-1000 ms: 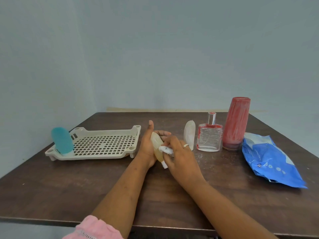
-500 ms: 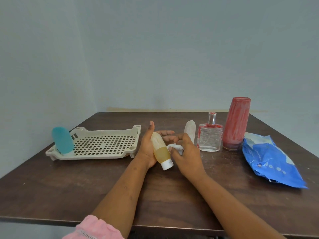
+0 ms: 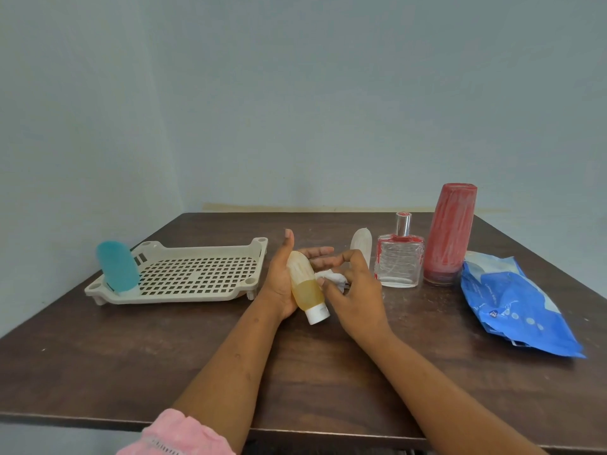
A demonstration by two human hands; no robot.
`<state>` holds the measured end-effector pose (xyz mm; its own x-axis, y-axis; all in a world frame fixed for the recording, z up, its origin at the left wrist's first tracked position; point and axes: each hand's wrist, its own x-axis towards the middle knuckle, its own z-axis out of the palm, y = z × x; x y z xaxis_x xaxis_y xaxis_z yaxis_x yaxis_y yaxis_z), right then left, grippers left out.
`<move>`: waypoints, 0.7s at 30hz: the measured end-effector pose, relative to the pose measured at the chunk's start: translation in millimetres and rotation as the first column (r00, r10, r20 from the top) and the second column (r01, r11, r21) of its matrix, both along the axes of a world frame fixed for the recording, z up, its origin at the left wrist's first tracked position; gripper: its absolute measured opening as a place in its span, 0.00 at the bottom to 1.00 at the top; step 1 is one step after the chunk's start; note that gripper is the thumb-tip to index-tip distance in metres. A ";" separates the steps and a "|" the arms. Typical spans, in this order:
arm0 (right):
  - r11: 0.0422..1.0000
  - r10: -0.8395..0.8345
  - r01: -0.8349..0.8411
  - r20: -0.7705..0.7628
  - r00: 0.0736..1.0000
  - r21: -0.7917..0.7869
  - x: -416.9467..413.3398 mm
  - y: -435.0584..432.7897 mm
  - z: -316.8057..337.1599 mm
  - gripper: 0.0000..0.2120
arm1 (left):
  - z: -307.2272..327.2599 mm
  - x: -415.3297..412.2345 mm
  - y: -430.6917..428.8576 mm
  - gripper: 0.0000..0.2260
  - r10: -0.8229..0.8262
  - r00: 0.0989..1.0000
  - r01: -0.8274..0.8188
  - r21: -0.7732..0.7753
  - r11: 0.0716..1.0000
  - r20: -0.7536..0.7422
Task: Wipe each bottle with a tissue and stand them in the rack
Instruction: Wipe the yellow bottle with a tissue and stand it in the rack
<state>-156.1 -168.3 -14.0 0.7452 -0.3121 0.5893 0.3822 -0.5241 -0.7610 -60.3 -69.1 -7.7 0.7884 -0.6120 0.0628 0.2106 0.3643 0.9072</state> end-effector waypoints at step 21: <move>1.000 -0.002 0.002 0.017 1.000 -0.011 0.9 -2.1 -2.0 0.14 | 1.5 -4.2 -0.1 0.37 -0.103 0.994 0.102 -0.040 0.994 -0.025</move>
